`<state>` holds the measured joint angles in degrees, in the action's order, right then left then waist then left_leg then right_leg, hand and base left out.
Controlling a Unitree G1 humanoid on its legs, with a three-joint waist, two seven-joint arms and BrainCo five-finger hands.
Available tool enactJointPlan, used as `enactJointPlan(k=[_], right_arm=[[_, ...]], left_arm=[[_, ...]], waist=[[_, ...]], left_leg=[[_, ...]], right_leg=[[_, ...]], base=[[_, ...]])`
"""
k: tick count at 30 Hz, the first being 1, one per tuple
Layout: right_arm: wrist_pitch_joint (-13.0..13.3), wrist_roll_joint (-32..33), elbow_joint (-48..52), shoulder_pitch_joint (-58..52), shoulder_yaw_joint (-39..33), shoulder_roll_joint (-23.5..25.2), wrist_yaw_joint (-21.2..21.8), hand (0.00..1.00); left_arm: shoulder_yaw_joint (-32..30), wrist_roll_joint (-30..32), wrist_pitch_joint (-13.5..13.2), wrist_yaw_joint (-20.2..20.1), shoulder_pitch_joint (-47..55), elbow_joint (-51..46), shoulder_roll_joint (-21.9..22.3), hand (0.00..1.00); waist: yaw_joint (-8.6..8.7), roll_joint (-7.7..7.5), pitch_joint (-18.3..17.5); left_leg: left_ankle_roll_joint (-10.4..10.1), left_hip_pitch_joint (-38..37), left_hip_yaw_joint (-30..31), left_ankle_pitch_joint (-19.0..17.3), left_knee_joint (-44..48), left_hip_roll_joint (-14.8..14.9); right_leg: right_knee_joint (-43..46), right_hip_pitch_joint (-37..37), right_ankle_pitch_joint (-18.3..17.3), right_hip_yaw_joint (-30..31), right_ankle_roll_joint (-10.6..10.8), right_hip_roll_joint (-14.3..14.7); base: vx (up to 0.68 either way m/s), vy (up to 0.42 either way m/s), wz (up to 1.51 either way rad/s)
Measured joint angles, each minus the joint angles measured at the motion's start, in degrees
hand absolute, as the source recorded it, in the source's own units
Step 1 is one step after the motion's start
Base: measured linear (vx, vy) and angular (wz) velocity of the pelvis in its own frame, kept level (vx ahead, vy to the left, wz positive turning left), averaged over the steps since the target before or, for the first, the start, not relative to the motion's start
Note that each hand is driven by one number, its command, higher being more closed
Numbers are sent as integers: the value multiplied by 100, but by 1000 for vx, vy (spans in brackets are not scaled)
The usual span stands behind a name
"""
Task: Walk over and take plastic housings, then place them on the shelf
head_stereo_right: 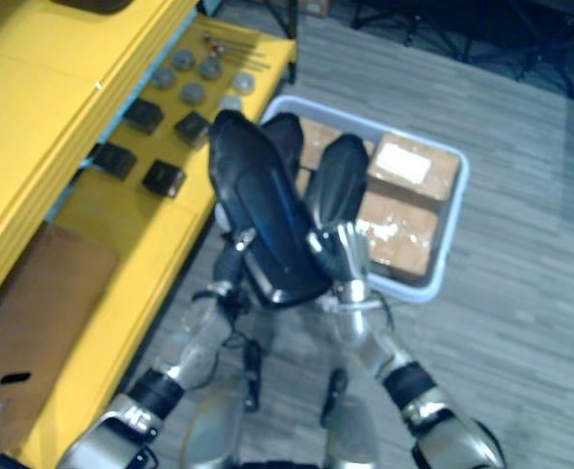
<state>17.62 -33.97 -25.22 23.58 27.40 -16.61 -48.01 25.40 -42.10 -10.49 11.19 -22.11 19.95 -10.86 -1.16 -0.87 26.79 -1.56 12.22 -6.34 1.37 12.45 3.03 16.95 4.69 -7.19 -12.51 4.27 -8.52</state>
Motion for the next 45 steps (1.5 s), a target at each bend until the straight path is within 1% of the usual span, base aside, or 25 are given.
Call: enactJointPlan(k=[5, 6, 7, 8, 10, 12, 16, 18, 19, 21, 24, 27, 30, 31, 33, 34, 35, 37, 38, 39, 40, 42, 43, 44, 45], right_arm=[[85, -64, -4, -117, 32, 24, -153, 100], [135, -70, -16, -139, 32, 18, -205, 100], [205, -65, -19, -164, 26, 18, -252, 0], [253, -64, -18, -178, 26, 18, -284, 0], [529, -62, 3, -216, 38, 21, -335, 0], [676, -60, 9, -219, 63, 11, -335, 0], [731, 41, 14, -221, 122, -4, -329, 0], [678, 226, 13, -271, 151, -34, -298, 0], [668, 290, 14, -291, 151, -40, -286, 0], [609, 519, 166, -445, 114, -31, -151, 0], [611, 937, 591, -888, -168, 55, 49, 0], [651, 1144, 1037, -1291, -411, 189, 49, 0], [846, 1348, 1397, -1641, -733, 344, 29, 0], [859, 1433, 1456, -1738, -854, 382, 19, 0], [865, 1541, 1552, -1923, -962, 421, -6, 0], [914, 1623, 1647, -2123, -1132, 507, -62, 0], [925, 1682, 1696, -2230, -1242, 554, -85, 0], [1215, 2052, 1848, -2541, -1696, 645, -78, 0], [1304, 2136, 1886, -2599, -1822, 651, -65, 0], [1526, 2385, 1992, -2714, -2013, 662, 41, 0], [1650, 2519, 2051, -2766, -2105, 677, 123, 0], [2131, 3351, 2224, -2947, -2350, 786, 672, 0], [2229, 3563, 2233, -3001, -2396, 827, 811, 0], [2335, 3983, 2244, -3080, -2527, 921, 1131, 0], [2334, 4360, 2227, -3202, -2680, 1019, 1428, 0]], left_arm=[[53, 62, -2, -4, 49, -14, 0, 100], [64, 181, -19, -13, 57, -23, 0, 100], [63, 246, -33, -13, 84, -74, -4, 100], [62, 253, -37, -13, 101, -101, -5, 100], [58, 252, -38, -13, 132, -136, -15, 100], [58, 241, -36, -12, 138, -137, -25, 100], [58, 340, -36, 10, 142, -209, -102, 100], [55, 829, -36, 267, 150, -353, -133, 100], [58, 959, -36, 333, 151, -406, -148, 100], [60, 1474, -34, 583, 180, -633, -186, 100], [73, 2330, -35, 959, 223, -1037, -167, 100], [70, 2755, -35, 1139, 317, -1342, -64, 100], [66, 3006, -26, 1353, 466, -1428, 166, 100], [64, 3167, 34, 1489, 529, -1428, 241, 100], [67, 3268, 85, 1654, 643, -1428, 246, 100], [60, 3371, 104, 1789, 716, -1428, 262, 100], [49, 3370, 105, 1821, 752, -1428, 280, 100], [-129, 3422, 137, 2062, 961, -1429, 297, 100], [-198, 3425, 156, 2119, 1015, -1429, 301, 100], [-305, 3441, 192, 2225, 1098, -1429, 308, 100], [-358, 3474, 196, 2263, 1131, -1429, 316, 100], [-572, 3653, 202, 2453, 1247, -1468, 392, 100], [-633, 3653, 202, 2481, 1293, -1511, 420, 100], [-714, 3650, 187, 2549, 1369, -1605, 474, 100], [-747, 3649, 134, 2617, 1417, -1674, 489, 100]], waist=[[24, -3, -2], [24, -3, -2], [28, -3, -2], [32, -3, -2], [37, -3, -2], [43, -3, -2], [50, -44, -31], [43, -50, -34], [43, -50, -34], [43, -49, -35], [43, -57, -57], [82, -73, -80], [85, -85, -87], [138, -88, -134], [213, -103, -226], [221, -109, -282], [221, -111, -303], [225, -109, -312], [242, -108, -312], [271, -108, -313], [278, -109, -313], [325, -113, -315], [343, -121, -321], [354, -130, -329], [359, -137, -362]], left_leg=[[-15, -87, -11, -18, -7, -1], [-10, -87, -10, -22, -6, -1], [-10, -86, -12, -22, -7, 0], [-9, -87, -13, -22, -6, 0], [-9, -87, -15, -22, -6, 1], [-9, -106, -5, -22, -6, 4], [-9, -124, 10, -23, -7, 4], [-9, -129, 21, -24, -7, 1], [-9, -134, 21, -24, -6, 2], [-8, -163, 7, -24, -11, 5], [-8, -217, -44, -24, -68, 16], [-9, -240, -80, -25, -86, 29], [-23, -317, -203, -55, -94, 47], [-14, -325, -220, -72, -93, 45], [-18, -328, -236, -88, -92, 44], [-26, -332, -250, -101, -92, 52], [-28, -338, -257, -105, -93, 55], [-33, -425, -331, -144, -85, 74], [-30, -440, -337, -152, -76, 76], [-26, -459, -338, -165, -71, 76], [-26, -462, -341, -167, -69, 77], [-22, -469, -353, -181, -61, 79], [-20, -472, -358, -187, -61, 79], [-11, -483, -378, -211, -62, 83], [-15, -484, -392, -230, -63, 83]], right_leg=[[-75, -94, 3, 4, 5, 2], [-89, -94, 3, 4, 5, 2], [-101, -95, 4, 7, 6, 3], [-106, -97, 7, 8, 8, 3], [-148, -115, 28, 9, 12, 11], [-194, -176, 66, -7, 15, 25], [-266, -238, 108, -24, 22, 37], [-271, -255, 108, -30, 23, 36], [-272, -261, 108, -30, 23, 36], [-270, -279, 108, -18, 24, 37], [-272, -279, 109, 33, 23, 42], [-281, -274, 110, 77, 21, 53], [-280, -276, 111, 184, 23, 61], [-285, -274, 113, 211, 27, 58], [-312, -278, 117, 229, 32, 57], [-335, -281, 123, 247, 32, 68], [-343, -286, 124, 255, 32, 72], [-351, -330, 133, 325, 35, 80], [-361, -350, 136, 330, 36, 81], [-372, -371, 138, 330, 37, 82], [-375, -374, 140, 332, 36, 82], [-419, -374, 143, 345, 34, 82], [-426, -373, 143, 352, 34, 82], [-441, -375, 142, 375, 32, 84], [-456, -373, 137, 388, 24, 84]], base=[[0, 0, 0], [0, 0, 0], [0, 0, 0], [0, 0, 0], [0, 0, 0], [0, 0, 0], [0, 0, 0], [-3, 6, 2], [0, 0, 0], [-7, 4, -2], [-8, 5, -7], [4, 2, -8], [13, 4, -16], [15, 10, -16], [29, 10, -7], [44, 3, -7], [36, -3, -11], [30, -2, -15], [18, 5, -9], [0, 0, 0], [0, 0, 0], [-15, 6, -1], [-31, 15, -5], [-21, 15, -7], [-10, 14, -7]])
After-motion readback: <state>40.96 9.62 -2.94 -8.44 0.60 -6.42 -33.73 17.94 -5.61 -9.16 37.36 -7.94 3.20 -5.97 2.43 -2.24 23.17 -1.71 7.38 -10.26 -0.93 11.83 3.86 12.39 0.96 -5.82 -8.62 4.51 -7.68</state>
